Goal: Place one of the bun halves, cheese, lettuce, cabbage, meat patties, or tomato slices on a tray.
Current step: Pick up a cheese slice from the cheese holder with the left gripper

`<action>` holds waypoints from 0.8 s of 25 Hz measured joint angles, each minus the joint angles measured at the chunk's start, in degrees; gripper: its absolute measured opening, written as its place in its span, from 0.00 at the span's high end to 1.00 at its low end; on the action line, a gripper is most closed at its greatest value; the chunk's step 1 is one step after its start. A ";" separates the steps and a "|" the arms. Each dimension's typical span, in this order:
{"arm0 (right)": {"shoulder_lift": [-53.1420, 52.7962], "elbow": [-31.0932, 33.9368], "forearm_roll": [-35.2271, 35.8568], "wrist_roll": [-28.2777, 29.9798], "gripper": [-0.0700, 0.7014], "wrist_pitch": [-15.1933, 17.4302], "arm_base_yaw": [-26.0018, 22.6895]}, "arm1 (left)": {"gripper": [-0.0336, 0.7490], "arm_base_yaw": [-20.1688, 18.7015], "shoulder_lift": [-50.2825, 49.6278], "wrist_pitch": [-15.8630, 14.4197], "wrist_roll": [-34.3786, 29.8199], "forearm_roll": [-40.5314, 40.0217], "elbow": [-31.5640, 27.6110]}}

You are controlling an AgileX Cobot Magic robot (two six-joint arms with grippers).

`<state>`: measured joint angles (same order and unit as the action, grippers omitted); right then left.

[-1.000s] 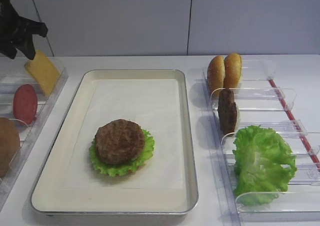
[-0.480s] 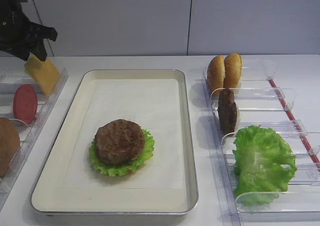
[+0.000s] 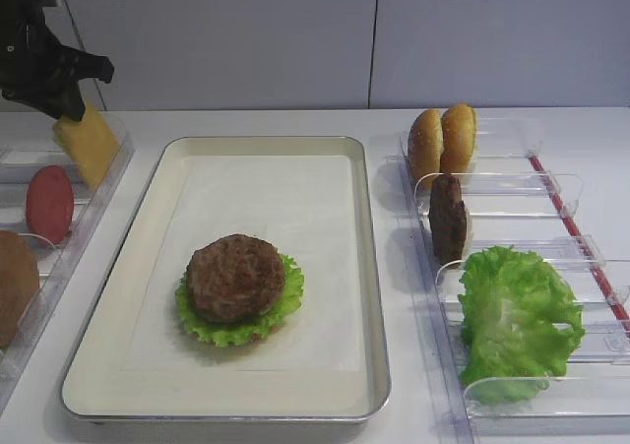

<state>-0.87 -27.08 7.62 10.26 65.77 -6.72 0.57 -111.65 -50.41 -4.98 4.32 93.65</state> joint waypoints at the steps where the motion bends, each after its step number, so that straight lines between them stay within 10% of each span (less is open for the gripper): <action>1: 0.00 0.00 0.00 0.00 0.48 0.00 0.00 | 0.80 0.00 0.00 0.12 -0.16 0.00 0.00; 8: 0.00 0.00 0.00 0.00 0.48 0.00 0.00 | 0.85 0.00 0.00 0.12 -0.14 -0.34 0.00; 20: 0.00 0.00 0.00 0.00 0.48 0.00 0.00 | 0.61 -0.52 0.00 -3.51 1.30 -2.55 2.52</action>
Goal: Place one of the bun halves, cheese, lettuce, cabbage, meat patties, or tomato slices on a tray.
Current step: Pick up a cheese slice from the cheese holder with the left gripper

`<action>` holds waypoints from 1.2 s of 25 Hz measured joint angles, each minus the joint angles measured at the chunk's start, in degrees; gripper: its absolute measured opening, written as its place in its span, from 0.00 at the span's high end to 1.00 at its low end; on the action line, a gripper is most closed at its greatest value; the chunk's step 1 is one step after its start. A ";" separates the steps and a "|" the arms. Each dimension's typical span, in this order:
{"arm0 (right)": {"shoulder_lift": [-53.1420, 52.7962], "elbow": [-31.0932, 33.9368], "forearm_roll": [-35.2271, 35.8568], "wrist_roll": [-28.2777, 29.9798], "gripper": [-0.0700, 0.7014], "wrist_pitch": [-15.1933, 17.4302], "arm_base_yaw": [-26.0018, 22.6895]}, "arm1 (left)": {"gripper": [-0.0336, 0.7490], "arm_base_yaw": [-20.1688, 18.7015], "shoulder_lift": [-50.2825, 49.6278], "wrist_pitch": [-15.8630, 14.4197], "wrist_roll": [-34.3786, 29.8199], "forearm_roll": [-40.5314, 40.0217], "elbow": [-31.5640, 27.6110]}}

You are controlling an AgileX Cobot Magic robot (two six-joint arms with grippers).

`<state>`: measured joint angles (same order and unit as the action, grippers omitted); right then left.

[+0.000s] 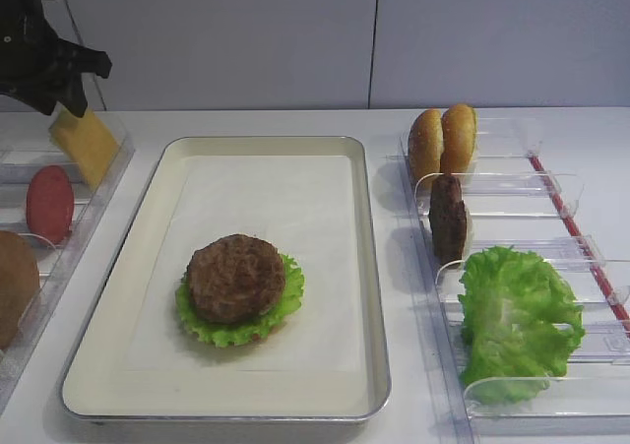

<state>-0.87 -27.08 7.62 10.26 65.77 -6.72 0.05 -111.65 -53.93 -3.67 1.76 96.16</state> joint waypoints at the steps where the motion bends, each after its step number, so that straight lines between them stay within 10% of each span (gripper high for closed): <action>1: 0.00 0.00 0.00 0.00 0.48 0.00 0.00 | 0.61 -0.41 0.00 -0.04 0.00 -0.10 0.00; 30: 0.00 0.00 0.00 -0.10 0.48 0.00 0.00 | 0.60 -2.10 -1.56 1.53 7.45 -6.71 0.47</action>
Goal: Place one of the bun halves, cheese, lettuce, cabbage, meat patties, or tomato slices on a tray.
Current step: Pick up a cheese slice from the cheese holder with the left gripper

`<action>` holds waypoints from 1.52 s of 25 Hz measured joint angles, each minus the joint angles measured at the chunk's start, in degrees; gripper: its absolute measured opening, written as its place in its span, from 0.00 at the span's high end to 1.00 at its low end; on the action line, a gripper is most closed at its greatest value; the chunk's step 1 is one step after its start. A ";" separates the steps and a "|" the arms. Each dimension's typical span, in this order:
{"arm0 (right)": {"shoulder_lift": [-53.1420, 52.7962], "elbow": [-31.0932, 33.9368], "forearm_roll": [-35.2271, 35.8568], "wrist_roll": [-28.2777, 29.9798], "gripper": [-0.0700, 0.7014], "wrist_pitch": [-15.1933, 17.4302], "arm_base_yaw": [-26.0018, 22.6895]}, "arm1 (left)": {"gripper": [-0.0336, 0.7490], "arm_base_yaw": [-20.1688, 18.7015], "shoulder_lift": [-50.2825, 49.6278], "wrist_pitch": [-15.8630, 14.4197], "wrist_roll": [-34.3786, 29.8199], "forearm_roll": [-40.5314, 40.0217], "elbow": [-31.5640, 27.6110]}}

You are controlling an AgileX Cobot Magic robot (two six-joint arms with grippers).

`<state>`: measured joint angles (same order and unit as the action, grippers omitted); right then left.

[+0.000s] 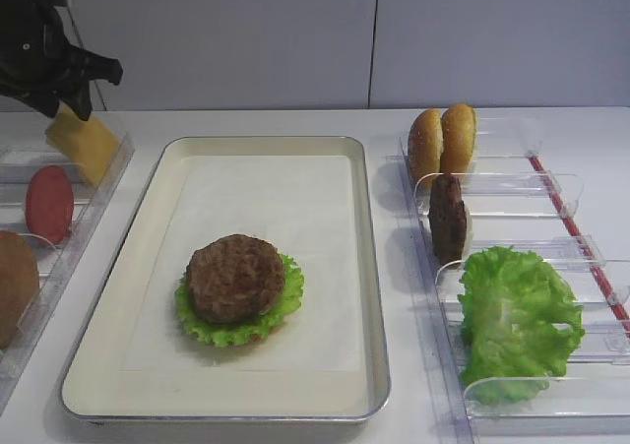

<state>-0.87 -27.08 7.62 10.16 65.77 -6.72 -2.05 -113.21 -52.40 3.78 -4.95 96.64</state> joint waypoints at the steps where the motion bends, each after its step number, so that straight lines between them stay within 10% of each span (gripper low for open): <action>1: 0.00 0.00 0.00 0.00 0.48 0.00 0.00 | 0.60 0.00 -0.24 0.00 0.00 0.14 0.00; 8: 0.00 0.00 0.00 -0.14 0.48 0.00 0.00 | 0.62 0.00 -0.73 0.38 -0.18 0.78 0.00; 18: 0.00 0.00 0.00 -0.14 0.48 0.00 0.00 | 0.94 0.00 -0.78 0.42 -0.48 -1.01 0.00; 38: 0.00 0.00 0.00 -0.14 0.48 0.00 0.00 | 0.96 -1.27 -0.01 -1.72 -0.90 -1.50 0.23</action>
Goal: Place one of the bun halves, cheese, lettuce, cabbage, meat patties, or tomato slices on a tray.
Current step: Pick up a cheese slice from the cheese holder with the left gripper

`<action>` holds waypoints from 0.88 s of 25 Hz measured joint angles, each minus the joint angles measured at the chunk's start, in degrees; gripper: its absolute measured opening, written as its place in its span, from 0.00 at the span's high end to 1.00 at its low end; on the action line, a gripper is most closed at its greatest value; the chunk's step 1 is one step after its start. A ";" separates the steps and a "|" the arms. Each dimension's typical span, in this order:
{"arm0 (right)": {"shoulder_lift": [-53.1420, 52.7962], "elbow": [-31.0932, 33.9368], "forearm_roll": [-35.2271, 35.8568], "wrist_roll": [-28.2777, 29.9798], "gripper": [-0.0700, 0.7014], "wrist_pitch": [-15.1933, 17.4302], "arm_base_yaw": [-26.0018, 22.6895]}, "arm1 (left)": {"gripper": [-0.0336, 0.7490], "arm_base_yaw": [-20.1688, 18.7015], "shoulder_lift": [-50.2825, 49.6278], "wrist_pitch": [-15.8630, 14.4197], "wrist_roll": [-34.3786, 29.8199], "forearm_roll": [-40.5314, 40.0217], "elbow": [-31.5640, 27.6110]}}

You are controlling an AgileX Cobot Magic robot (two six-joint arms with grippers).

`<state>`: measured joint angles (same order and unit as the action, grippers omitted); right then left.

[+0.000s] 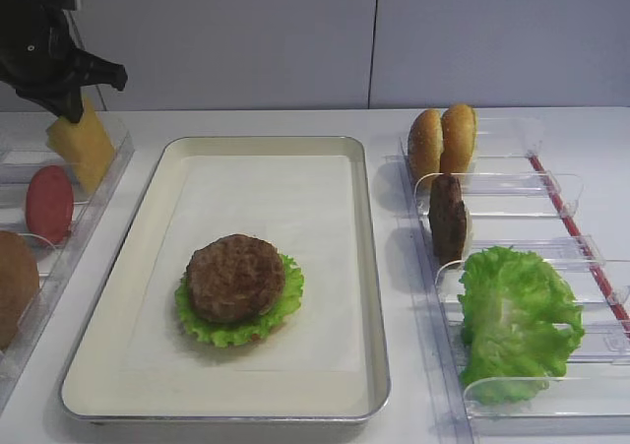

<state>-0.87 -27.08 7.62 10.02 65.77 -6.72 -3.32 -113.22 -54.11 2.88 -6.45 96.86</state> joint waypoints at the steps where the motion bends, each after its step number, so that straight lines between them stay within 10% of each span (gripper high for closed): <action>1: 0.00 0.00 0.00 0.00 0.48 0.00 0.00 | 0.96 0.00 0.00 0.00 0.00 0.00 0.00; 22: 0.00 0.00 0.00 0.00 0.48 0.00 0.00 | 0.67 0.00 0.57 -1.35 0.00 -0.11 0.30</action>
<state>-0.87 -27.08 7.62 10.02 65.77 -6.72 -3.32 -112.65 -55.47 2.88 -6.56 97.16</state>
